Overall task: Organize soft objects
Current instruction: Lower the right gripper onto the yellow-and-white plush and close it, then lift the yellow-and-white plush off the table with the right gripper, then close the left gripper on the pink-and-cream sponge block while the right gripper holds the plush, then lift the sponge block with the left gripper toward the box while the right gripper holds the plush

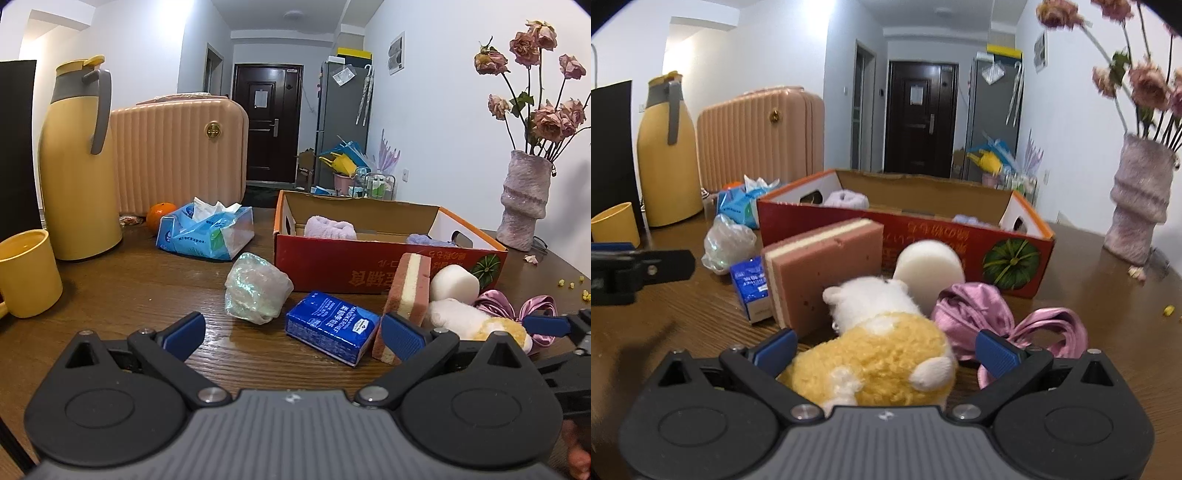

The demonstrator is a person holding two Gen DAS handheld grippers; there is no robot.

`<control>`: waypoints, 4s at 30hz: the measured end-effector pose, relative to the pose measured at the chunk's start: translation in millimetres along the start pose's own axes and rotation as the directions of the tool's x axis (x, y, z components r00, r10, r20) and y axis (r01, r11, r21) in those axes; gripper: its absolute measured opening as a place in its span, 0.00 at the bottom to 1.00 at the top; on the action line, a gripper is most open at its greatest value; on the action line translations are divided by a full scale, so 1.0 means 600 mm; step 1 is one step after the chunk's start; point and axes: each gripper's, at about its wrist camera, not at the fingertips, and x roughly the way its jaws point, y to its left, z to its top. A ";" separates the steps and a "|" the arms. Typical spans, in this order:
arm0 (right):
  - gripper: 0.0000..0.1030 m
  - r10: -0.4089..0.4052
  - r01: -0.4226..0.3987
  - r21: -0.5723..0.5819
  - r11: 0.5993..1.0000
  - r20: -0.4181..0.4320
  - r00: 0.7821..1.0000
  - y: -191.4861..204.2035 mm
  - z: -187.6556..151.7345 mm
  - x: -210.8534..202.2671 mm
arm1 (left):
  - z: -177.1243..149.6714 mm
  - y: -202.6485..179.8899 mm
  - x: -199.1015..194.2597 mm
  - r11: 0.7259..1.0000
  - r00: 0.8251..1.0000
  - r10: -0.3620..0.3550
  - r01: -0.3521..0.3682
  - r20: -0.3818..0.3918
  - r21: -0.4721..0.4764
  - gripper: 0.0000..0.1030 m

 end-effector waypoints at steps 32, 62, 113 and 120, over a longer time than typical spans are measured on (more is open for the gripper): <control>0.61 0.057 -0.067 0.136 0.988 0.078 0.995 -0.039 0.014 -0.025 | 0.000 0.001 -0.001 1.000 1.000 -0.018 0.018 -0.004 -0.005 1.00; 0.61 -0.056 -0.001 0.236 0.972 0.236 0.970 -0.114 0.032 -0.085 | -0.013 -0.018 0.018 0.999 1.000 -0.016 0.017 -0.022 0.045 1.00; 0.61 -0.211 0.151 0.320 0.935 0.161 0.964 -0.232 0.014 -0.062 | 0.024 -0.139 0.177 0.974 0.981 -0.150 0.168 -0.124 0.150 0.67; 0.61 -0.209 0.150 0.317 0.937 0.161 0.965 -0.232 0.015 -0.060 | 0.022 -0.134 0.197 0.964 0.960 -0.204 0.232 -0.190 0.133 0.31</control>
